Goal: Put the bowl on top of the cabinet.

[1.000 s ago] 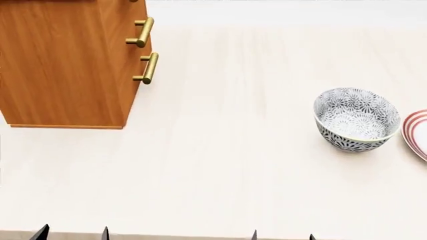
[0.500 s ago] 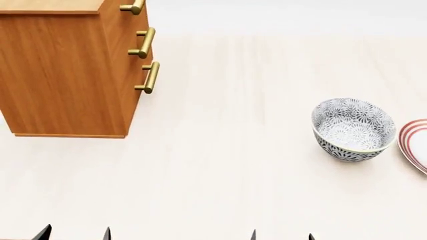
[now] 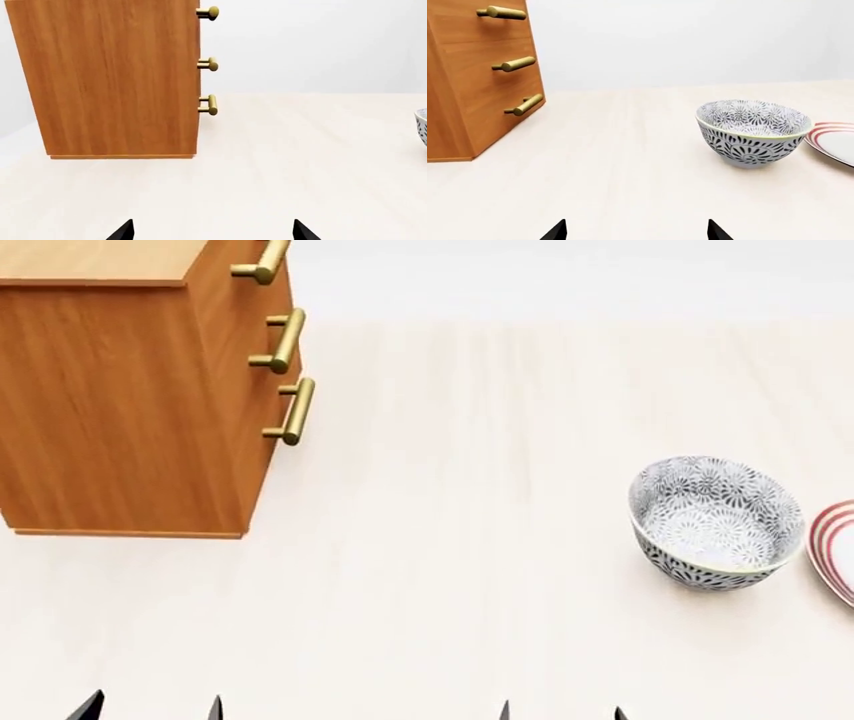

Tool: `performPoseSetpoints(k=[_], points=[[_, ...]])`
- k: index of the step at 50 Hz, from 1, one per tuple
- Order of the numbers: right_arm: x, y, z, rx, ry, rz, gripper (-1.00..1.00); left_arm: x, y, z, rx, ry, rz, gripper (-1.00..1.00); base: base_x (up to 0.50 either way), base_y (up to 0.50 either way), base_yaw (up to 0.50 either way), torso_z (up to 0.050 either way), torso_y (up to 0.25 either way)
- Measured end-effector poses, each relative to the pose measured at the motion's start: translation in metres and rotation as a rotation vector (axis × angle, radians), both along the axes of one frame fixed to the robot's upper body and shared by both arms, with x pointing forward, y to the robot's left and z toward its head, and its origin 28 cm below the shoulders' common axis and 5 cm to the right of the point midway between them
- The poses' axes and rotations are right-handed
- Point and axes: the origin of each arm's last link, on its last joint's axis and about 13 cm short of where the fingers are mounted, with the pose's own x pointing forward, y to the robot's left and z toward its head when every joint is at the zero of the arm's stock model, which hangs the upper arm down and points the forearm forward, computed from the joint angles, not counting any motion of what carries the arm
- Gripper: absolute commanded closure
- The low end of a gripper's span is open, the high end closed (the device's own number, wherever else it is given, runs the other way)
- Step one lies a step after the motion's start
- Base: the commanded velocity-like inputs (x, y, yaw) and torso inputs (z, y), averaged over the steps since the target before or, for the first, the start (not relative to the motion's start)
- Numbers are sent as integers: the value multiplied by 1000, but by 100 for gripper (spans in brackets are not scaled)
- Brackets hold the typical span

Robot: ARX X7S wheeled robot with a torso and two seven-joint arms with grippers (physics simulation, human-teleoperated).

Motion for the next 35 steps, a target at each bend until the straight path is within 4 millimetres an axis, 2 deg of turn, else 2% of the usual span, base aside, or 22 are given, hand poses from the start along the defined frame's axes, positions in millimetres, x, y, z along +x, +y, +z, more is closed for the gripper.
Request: performPoseSetpoints(k=[18,35], points=[[0,0,0,-3,0,2,-100,0,0,0,2,0,1,-100,253,0,0,0,0],[-1,2,0,-12,-5,6,-100,1,0,0,1,-1,1,-100,28,0,0,0,0]])
